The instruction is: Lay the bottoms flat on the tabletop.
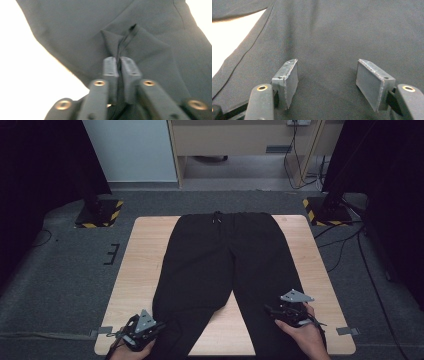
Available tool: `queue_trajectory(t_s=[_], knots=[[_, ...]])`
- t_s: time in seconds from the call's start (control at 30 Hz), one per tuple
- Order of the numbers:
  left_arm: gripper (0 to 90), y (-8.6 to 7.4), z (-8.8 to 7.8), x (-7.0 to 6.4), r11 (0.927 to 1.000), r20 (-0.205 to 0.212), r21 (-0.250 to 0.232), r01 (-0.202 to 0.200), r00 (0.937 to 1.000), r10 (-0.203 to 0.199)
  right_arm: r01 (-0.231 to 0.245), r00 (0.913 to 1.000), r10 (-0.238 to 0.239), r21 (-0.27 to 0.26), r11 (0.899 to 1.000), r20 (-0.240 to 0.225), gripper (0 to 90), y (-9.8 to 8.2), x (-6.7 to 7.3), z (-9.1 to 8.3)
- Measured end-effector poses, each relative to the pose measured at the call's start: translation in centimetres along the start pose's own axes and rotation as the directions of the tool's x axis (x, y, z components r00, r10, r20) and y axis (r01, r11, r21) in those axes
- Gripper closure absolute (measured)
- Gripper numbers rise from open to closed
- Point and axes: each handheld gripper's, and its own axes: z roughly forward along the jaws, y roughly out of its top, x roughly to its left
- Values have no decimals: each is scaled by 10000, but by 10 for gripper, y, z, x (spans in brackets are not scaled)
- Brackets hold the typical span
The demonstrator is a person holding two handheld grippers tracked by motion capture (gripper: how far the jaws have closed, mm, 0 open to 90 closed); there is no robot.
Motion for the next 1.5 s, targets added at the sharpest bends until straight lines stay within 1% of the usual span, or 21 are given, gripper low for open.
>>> queue_trajectory(t_s=[0.1,0.17,0.2,0.27,0.4,0.47,0.57,0.63,0.7,0.8,0.87,0.9,1.0,1.03,1.1,1.27,1.33,1.4,1.43,1.47,1.5], knots=[[872,-14,-14,5,9998,52,-32,177,9998,-177,30,10000,-30,-2,10000,-7,342,0,0,0],[865,-16,-21,7,9998,482,-200,1,9988,8,39,10000,-39,5,10000,-7,342,0,0,0],[847,-13,-24,8,9988,513,-463,-133,9986,156,59,10000,-59,8,10000,-5,342,0,0,0],[729,-6,-23,12,9973,117,-710,-167,9998,176,104,9999,-104,25,9999,16,341,0,0,0],[897,5,-18,26,9990,-359,-284,-336,9988,326,187,9998,-187,38,9998,52,341,0,0,1],[900,4,-18,34,9999,-445,-66,-95,9990,92,170,9998,-171,30,9999,58,340,0,1,1],[896,8,-21,39,9957,51,-718,584,9983,-581,195,9998,-195,35,9998,45,340,0,0,1],[740,15,-19,29,9902,213,-1195,715,9974,-695,176,9998,-176,46,9998,64,340,0,1,1],[578,20,-15,15,9911,421,-1282,353,9987,-301,192,9998,-192,55,9998,71,340,0,1,1],[477,18,-8,0,9925,848,-1222,0,9963,105,181,9998,-182,50,9998,76,340,0,1,1],[464,16,-2,-5,9935,776,-1105,-259,9964,346,174,9998,-175,49,9998,68,340,0,1,1],[504,16,-1,-6,9942,841,-1036,-284,9958,372,176,9998,-176,50,9998,68,340,0,1,1],[821,14,-3,-5,9978,991,-543,-385,9941,438,172,9998,-172,48,9998,62,340,0,1,1],[890,12,-5,-5,9985,923,-394,-370,9949,405,173,9998,-173,46,9998,60,340,0,1,1],[897,6,-15,-3,9990,765,-132,-416,9962,424,175,9998,-175,47,9998,54,340,0,1,1],[898,-21,-48,12,10000,159,48,-85,9998,84,220,9997,-220,42,9997,52,340,1,0,2],[897,-27,-58,18,9998,-314,143,-135,9994,139,200,9998,-200,52,9998,41,340,2,0,2],[890,-29,-64,26,9999,-176,-37,-154,9997,153,203,9998,-204,43,9998,40,340,2,0,3],[863,-28,-65,28,9998,-77,-74,-191,9998,191,179,9998,-180,40,9998,49,340,2,0,3],[782,-25,-64,31,9998,24,-129,-118,9999,119,201,9998,-201,34,9998,51,340,2,-1,3],[668,-21,-63,34,9988,-26,-490,69,10000,-70,192,9998,-192,39,9998,53,340,2,0,3]])
